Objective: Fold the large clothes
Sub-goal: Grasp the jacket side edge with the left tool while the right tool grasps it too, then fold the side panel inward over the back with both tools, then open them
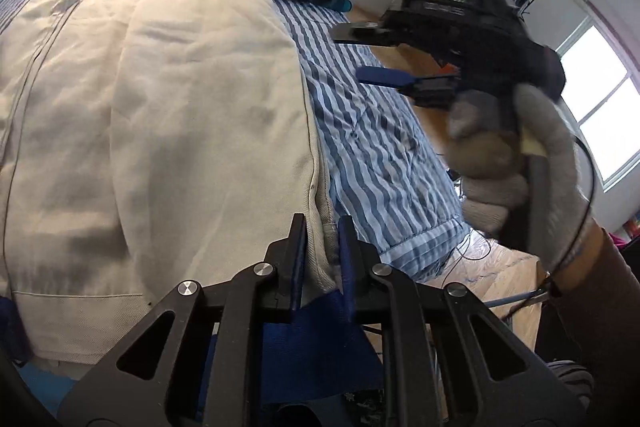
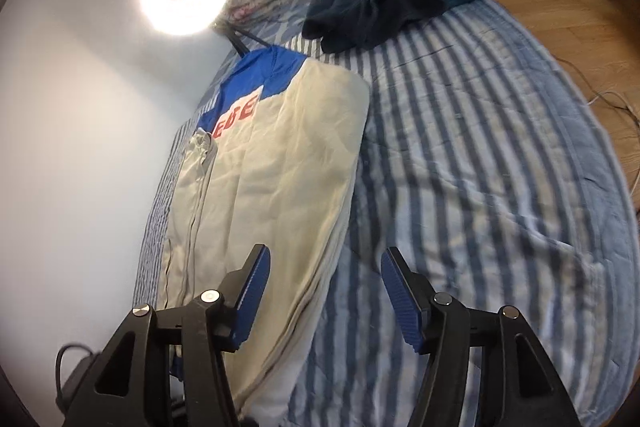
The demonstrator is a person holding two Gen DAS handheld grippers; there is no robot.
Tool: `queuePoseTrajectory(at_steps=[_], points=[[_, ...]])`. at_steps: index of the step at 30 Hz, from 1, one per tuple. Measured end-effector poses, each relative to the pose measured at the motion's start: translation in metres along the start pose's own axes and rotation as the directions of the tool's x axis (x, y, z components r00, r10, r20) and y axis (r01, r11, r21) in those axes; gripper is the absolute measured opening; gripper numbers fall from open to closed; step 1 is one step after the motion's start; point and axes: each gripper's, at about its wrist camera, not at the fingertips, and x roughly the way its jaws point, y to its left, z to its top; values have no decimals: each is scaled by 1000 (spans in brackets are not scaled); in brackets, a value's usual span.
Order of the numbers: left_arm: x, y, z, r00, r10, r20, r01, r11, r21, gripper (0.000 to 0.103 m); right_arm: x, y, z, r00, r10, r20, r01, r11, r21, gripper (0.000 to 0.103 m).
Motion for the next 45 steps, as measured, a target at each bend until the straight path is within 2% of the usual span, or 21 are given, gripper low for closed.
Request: queuePoseTrajectory(at_steps=[3,5,7,8,9,11,15,20,23,27,35,40,45], points=[[-6,1,1,1000,-12,9,12,1000,-2,14,35,12,12,997,-66,-34,65,997,-28,61],[-8,3,1,1000,-18,9,18,1000,-1,14,55,7,16,997,-60,-57,62,997,38,60],[-9,5,0,1000,-30,8,30,1000,-10,14,72,-1,19,996,-33,-81,43,991,128,45],[-10,6,0,999,-36,10,36,999,-14,14,78,-4,20,996,-18,-86,32,987,159,29],[-12,8,0,999,-40,13,41,999,-17,14,82,-3,22,996,-17,-89,32,984,173,19],[-17,11,1,999,-47,22,48,999,-24,13,85,8,26,994,-59,-88,71,988,141,6],[-34,26,1,997,-69,44,71,996,-51,13,83,56,33,984,-165,-64,164,986,-20,3],[-57,41,-5,995,-63,79,68,995,-69,12,87,116,31,960,-278,-15,270,943,-194,3],[-71,55,-8,994,-52,101,62,993,-96,11,93,144,30,958,-288,-3,279,929,-244,2],[-88,81,-15,992,-21,123,37,990,-133,9,113,184,23,945,-327,10,310,885,-348,2],[-106,126,-31,990,49,129,-23,979,-200,8,170,232,8,937,-346,-35,295,844,-449,2],[-104,146,-37,989,93,113,-68,974,-215,8,213,258,-9,922,-381,-67,291,798,-528,2],[-98,162,-47,990,117,83,-94,967,-237,8,246,266,-29,891,-449,-72,320,730,-604,2]])
